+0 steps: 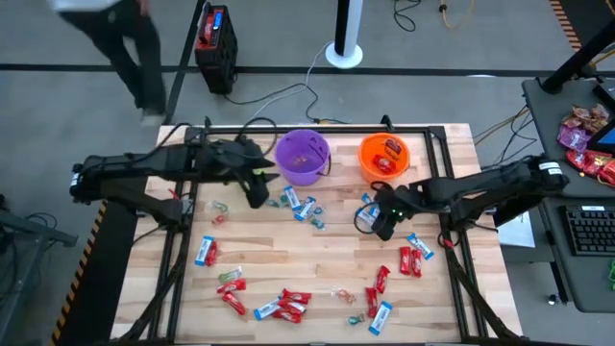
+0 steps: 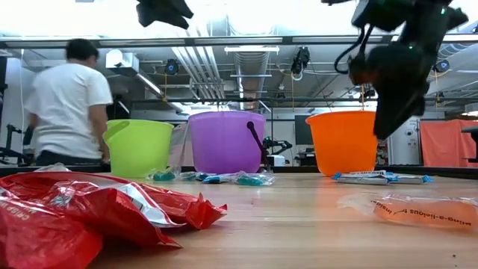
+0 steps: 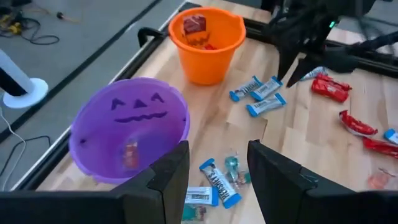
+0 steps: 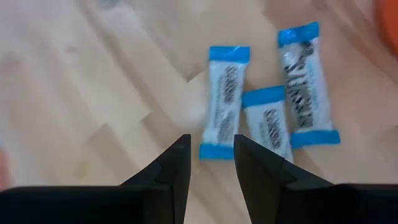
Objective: Sort candy by brand, put in halloween buckets
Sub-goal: Put the white chocolate into the green bucket, then put the red chocolate into the orange bucket
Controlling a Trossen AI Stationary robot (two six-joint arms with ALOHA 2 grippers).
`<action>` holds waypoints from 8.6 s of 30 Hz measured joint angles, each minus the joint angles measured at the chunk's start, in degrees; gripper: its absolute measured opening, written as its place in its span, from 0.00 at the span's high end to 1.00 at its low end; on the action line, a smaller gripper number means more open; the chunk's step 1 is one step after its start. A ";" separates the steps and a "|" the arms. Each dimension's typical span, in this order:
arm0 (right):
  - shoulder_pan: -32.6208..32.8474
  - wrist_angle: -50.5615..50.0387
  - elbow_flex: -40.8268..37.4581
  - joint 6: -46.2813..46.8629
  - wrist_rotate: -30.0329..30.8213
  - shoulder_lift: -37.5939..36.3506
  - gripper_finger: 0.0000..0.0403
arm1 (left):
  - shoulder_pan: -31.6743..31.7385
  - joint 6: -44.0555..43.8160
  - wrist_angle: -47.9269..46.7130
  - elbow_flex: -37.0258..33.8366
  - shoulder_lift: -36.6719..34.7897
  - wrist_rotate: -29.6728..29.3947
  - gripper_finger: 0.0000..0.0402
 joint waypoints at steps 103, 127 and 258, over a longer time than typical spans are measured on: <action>-13.09 11.24 44.37 -45.02 -3.29 21.49 0.74 | 4.61 -3.52 41.64 -16.09 1.75 2.57 0.97; -46.63 10.73 44.35 -33.36 -30.85 21.22 0.59 | 29.72 15.00 -11.91 -1.67 3.16 16.10 0.97; -38.32 -12.26 29.00 -27.95 9.05 9.37 0.77 | 28.58 21.22 -35.85 14.39 15.95 39.18 0.53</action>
